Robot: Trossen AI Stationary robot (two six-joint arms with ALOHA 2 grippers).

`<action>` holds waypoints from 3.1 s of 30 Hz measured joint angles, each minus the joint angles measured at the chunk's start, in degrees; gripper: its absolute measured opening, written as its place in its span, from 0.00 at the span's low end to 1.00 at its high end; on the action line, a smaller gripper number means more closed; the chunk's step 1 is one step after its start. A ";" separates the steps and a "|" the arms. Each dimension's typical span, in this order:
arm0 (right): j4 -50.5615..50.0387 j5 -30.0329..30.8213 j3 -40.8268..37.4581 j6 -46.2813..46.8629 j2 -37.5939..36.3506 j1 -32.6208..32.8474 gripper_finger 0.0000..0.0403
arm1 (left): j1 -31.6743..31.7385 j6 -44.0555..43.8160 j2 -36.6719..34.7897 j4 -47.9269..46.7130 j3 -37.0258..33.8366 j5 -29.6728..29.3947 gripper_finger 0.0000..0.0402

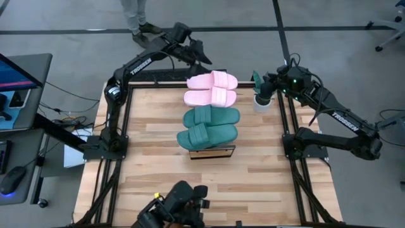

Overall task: Pick and place slides into the shelf
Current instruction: Adjust the slides on the shelf

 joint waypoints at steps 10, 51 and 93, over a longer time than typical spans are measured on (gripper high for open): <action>-1.23 0.00 0.00 -0.49 -0.02 0.00 0.32 | 0.01 -8.44 2.52 1.25 0.02 -4.27 0.56; -1.23 1.33 0.00 -1.47 -0.02 0.00 0.32 | -0.52 1.87 6.78 3.64 0.00 -13.75 0.55; -2.95 1.31 0.00 -1.51 -0.02 0.00 0.32 | -0.20 1.71 6.73 0.84 1.51 -18.84 0.50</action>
